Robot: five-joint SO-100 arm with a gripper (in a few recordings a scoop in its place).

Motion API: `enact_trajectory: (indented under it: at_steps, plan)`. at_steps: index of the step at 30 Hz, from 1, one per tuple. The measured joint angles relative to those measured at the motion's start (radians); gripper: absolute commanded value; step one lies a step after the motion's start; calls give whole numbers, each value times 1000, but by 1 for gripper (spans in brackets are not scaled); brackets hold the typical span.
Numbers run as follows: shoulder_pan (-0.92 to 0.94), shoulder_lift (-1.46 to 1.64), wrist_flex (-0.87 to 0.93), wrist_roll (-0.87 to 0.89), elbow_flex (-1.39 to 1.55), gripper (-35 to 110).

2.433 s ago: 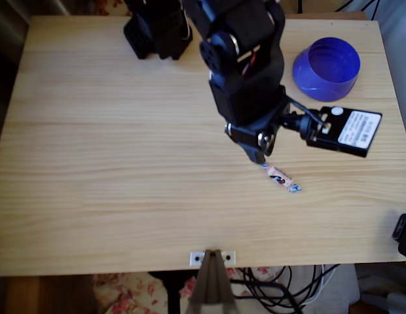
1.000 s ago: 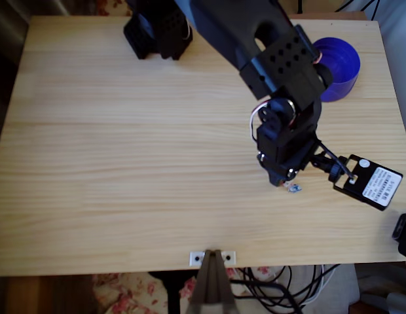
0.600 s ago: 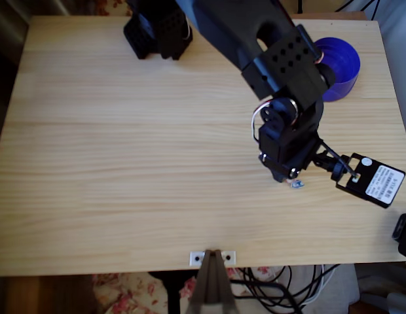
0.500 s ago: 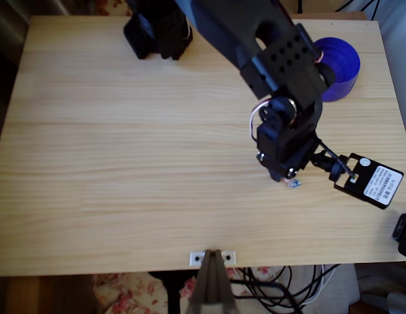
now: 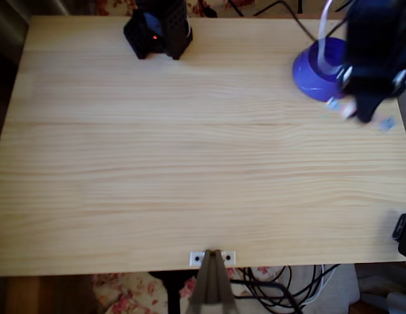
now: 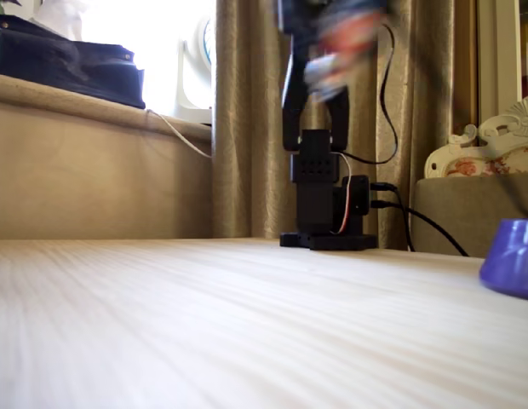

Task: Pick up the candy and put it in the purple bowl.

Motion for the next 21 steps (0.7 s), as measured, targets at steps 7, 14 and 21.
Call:
enact_trajectory:
  at_steps: [7,14,21]
  plan:
    - [-173,-74,58,55,-166,-1]
    - [-319,-94,110,109,-179,0]
    - [-390,-67,20,158,49,0]
